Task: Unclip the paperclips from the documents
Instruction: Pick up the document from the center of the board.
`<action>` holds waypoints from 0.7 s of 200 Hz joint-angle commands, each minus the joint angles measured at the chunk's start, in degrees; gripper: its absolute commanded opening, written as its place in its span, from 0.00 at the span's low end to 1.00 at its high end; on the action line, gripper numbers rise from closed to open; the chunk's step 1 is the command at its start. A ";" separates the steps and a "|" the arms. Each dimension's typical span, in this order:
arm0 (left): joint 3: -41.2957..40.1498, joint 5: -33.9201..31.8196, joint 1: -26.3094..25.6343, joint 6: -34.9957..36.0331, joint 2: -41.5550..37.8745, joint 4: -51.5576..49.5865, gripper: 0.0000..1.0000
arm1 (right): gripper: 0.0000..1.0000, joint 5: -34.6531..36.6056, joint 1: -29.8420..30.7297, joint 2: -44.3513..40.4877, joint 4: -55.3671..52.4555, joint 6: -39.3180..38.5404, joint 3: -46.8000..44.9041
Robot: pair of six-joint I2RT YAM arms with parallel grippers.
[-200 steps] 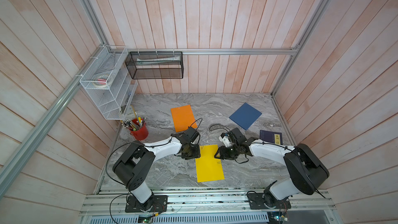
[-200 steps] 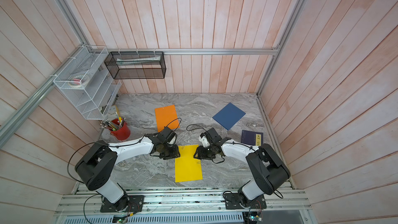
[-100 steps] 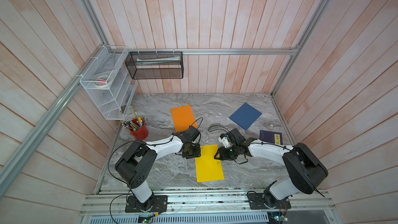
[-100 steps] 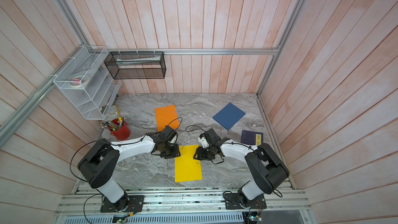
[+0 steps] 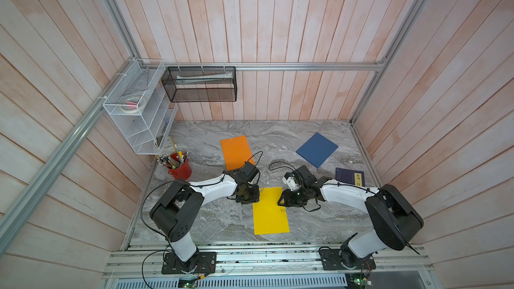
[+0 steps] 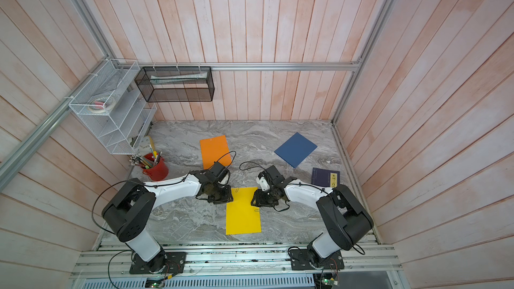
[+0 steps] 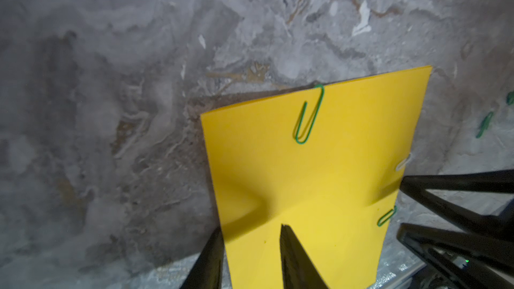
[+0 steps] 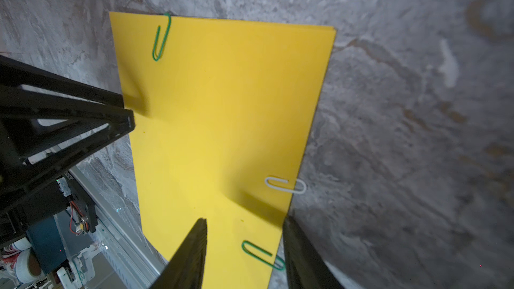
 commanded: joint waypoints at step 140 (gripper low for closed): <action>-1.38 1.36 -0.05 1.21 2.80 -0.73 0.34 | 0.42 2.70 1.04 3.78 -2.06 0.50 0.65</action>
